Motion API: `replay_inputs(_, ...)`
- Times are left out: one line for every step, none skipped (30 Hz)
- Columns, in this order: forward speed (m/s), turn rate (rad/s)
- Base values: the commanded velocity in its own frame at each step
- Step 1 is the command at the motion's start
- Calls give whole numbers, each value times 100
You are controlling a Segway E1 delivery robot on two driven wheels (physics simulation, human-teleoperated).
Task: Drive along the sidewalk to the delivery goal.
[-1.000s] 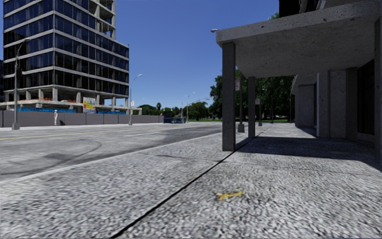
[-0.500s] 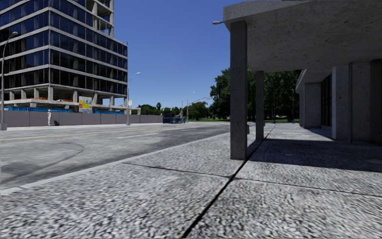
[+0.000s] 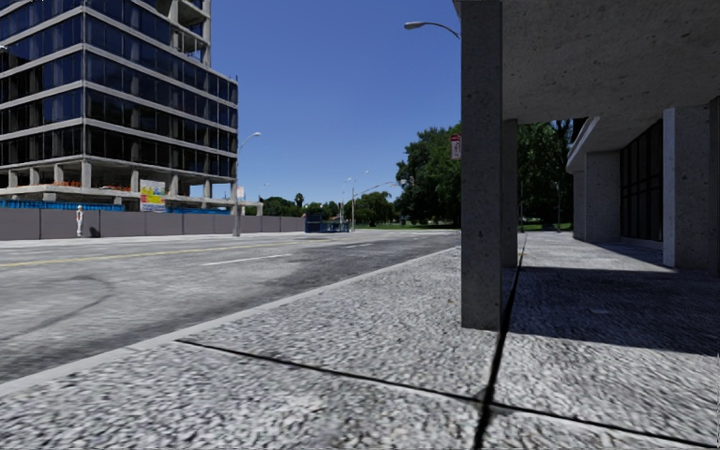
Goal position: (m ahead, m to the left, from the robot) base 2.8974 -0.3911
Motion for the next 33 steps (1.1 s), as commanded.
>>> replay_inputs(200,0)
replay_inputs(200,0)
replay_inputs(200,0)
replay_inputs(200,0)
replay_inputs(200,0)
replay_inputs(200,0)
replay_inputs(200,0)
replay_inputs(196,0)
replay_inputs(191,0)
replay_inputs(190,0)
replay_inputs(189,0)
replay_inputs(189,0)
replay_inputs(189,0)
replay_inputs(189,0)
replay_inputs(189,0)
replay_inputs(189,0)
replay_inputs(189,0)
replay_inputs(189,0)
replay_inputs(189,0)
replay_inputs(188,0)
replay_inputs(188,0)
replay_inputs(188,0)
replay_inputs(188,0)
replay_inputs(188,0)
replay_inputs(188,0)
replay_inputs(187,0)
replay_inputs(186,0)
replay_inputs(186,0)
replay_inputs(185,0)
replay_inputs(182,-8)
replay_inputs(180,-27)
replay_inputs(178,-33)
replay_inputs(178,-34)
